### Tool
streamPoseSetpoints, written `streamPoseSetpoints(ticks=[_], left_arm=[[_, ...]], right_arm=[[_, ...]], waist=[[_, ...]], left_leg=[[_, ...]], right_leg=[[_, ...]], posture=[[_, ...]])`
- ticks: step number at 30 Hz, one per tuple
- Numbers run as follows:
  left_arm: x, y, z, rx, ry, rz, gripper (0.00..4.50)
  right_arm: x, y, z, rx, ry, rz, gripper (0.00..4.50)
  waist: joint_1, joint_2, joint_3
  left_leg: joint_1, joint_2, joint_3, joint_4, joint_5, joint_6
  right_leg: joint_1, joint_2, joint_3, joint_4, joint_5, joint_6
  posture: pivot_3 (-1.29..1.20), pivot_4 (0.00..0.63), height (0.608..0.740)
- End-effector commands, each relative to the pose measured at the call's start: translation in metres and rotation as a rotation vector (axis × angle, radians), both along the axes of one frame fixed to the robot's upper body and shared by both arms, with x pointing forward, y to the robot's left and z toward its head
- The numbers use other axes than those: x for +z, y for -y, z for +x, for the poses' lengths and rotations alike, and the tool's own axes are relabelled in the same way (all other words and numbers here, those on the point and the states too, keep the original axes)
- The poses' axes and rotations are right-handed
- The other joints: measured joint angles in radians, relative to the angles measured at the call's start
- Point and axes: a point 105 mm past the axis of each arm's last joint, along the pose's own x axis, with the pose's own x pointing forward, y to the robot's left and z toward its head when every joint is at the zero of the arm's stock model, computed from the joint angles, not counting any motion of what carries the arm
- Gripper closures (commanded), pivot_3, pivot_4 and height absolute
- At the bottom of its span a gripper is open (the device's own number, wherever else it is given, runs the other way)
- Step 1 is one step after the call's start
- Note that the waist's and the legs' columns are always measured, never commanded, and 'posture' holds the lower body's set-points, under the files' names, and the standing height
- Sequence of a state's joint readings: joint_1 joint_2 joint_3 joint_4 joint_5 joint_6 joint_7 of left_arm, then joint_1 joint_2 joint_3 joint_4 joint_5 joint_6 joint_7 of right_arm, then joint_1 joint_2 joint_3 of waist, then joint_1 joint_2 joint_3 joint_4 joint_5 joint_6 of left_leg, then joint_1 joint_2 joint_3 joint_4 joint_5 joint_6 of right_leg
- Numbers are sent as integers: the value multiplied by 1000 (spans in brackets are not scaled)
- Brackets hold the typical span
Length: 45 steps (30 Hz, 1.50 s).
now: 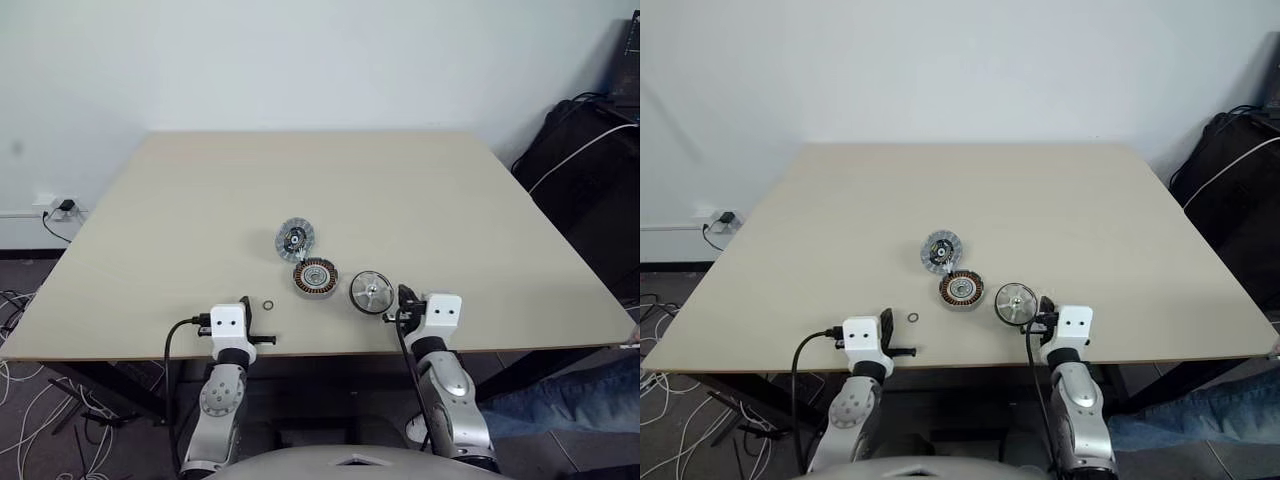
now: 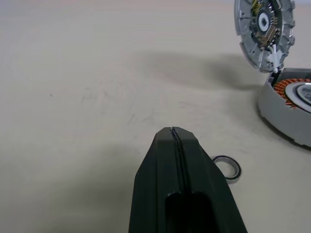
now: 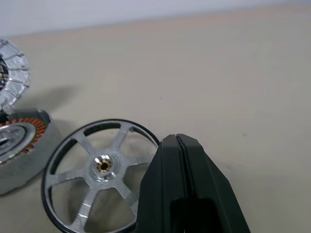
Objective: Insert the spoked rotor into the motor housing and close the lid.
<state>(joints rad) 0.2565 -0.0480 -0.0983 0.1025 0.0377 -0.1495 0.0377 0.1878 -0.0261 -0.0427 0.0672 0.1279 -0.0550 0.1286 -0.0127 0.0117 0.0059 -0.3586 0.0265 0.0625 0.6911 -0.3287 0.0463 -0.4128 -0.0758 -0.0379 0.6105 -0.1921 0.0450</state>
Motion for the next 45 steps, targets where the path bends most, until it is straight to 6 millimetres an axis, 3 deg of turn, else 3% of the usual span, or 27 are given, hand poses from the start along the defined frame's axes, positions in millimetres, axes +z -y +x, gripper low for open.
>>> streamPoseSetpoints(ticks=[1, 9, 10, 15, 21, 24, 29, 34, 37, 45], left_arm=[[18, -4, 7, -8, 44, 25, 4496], [25, 2, 5, -215, -20, 10, 4496], [27, 3, 4, -252, -26, 21, 4329], [33, 3, 0, -377, -57, 54, 2943], [38, -4, -5, -397, -92, 24, 851], [37, -6, -7, -382, -109, 1, 28], [34, -9, -9, -352, -135, -15, 28], [34, -14, -4, -308, -129, 70, 28], [31, -17, -1, -248, -158, 101, 28], [36, 5, 5, -353, -174, -7, 28]], right_arm=[[24, 0, 10, 17, 54, 23, 4473], [40, -19, 7, 254, -58, -44, 4473], [40, -21, 6, 290, -74, -63, 4306], [44, -26, 2, 366, -127, -91, 2899], [50, -34, 1, 407, -165, -63, 861], [54, -40, 0, 433, -162, -45, 37], [52, -42, -2, 438, -188, -53, 37], [48, -35, 3, 389, -204, -172, 37], [47, -37, 3, 417, -209, -121, 37], [50, -37, 7, 385, -163, -125, 37]], waist=[[0, 0, 0], [0, 0, 0], [0, 1, 0], [0, 0, 0], [0, 0, 0], [0, 0, 0], [1, 0, 0], [1, -1, 1], [1, -1, 1], [0, -3, 2]], left_leg=[[0, 0, 0, 0, 0, 0], [0, 1, 0, 0, 0, 0], [0, 1, -1, 0, 0, 0], [0, 0, -1, 1, 0, 0], [0, 0, -1, 1, 0, 0], [0, 0, -1, 1, 0, 0], [0, -1, -1, 1, 0, 0], [0, -2, -1, 1, 0, 0], [0, -2, -1, 1, 0, -1], [0, -2, -1, 1, 0, -1]], right_leg=[[0, 0, 0, 0, 0, 0], [0, 0, 0, 1, 0, 0], [0, 0, 0, 1, 0, -1], [0, 0, 0, 1, 0, -1], [0, 0, 0, 1, 0, -1], [0, 0, 0, 1, 0, -1], [0, 0, 0, 1, 0, 0], [0, 0, 0, 1, 0, 0], [0, 0, 0, 1, 0, 0], [0, 1, 0, 1, 0, 0]], posture=[[0, 0, 740], [0, 0, 740], [0, 0, 740], [0, 0, 740], [0, 0, 740], [0, 0, 740], [0, 0, 740], [0, 0, 740], [0, 0, 740], [0, 0, 740]])
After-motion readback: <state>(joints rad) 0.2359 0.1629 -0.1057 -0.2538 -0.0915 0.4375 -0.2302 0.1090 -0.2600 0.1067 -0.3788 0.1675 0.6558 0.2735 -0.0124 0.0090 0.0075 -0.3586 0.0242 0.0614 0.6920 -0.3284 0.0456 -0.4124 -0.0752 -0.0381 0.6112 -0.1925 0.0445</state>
